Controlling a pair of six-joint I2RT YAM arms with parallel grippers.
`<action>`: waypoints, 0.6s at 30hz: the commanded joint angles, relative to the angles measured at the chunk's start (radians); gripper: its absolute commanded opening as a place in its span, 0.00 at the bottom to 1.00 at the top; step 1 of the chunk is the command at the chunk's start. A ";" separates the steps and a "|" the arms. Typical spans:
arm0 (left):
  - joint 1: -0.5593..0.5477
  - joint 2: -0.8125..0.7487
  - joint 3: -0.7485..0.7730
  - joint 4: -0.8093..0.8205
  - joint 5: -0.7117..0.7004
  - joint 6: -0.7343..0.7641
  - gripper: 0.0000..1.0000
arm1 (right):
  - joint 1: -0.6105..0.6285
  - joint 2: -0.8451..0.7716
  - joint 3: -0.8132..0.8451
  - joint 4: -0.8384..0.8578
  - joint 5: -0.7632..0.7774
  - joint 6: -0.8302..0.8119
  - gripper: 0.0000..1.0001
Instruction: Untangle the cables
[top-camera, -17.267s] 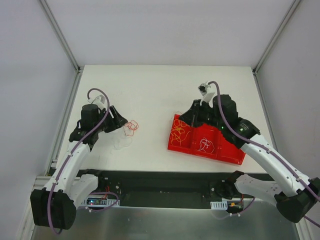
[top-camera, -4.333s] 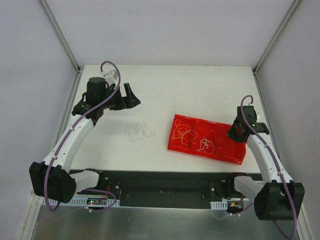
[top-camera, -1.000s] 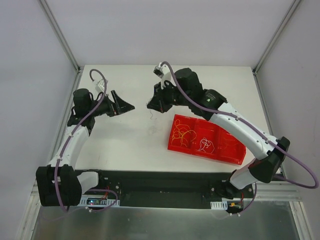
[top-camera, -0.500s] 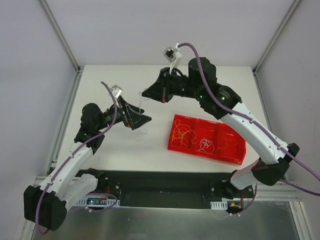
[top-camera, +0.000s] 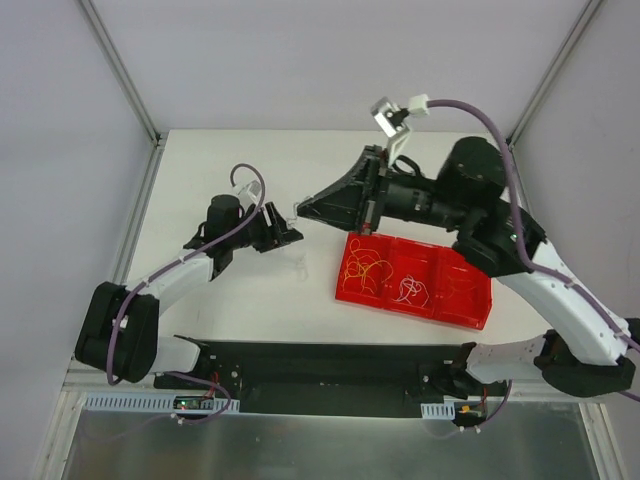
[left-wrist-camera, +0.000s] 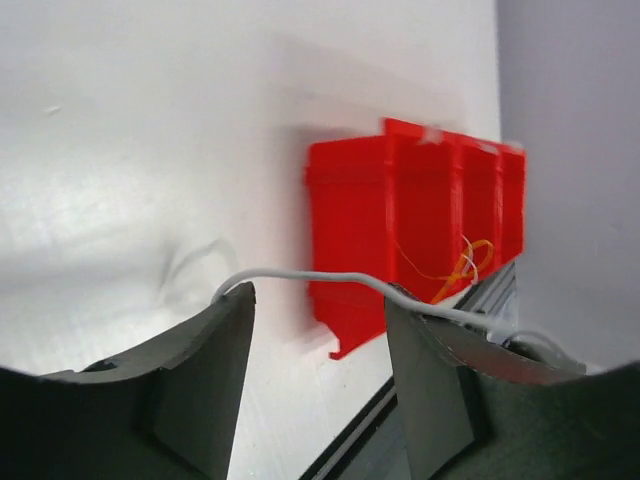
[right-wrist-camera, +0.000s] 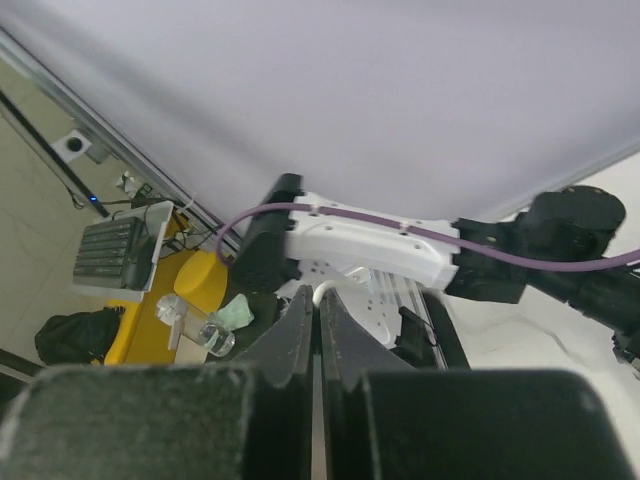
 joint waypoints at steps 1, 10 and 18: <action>0.097 0.115 0.010 -0.082 0.011 -0.107 0.52 | 0.006 -0.096 0.013 0.051 0.014 0.004 0.00; 0.189 0.035 -0.031 -0.132 0.023 -0.072 0.52 | 0.008 -0.160 0.007 -0.012 0.090 -0.082 0.00; 0.229 -0.141 0.025 -0.306 -0.004 0.005 0.60 | 0.008 -0.091 0.039 -0.070 0.120 -0.111 0.01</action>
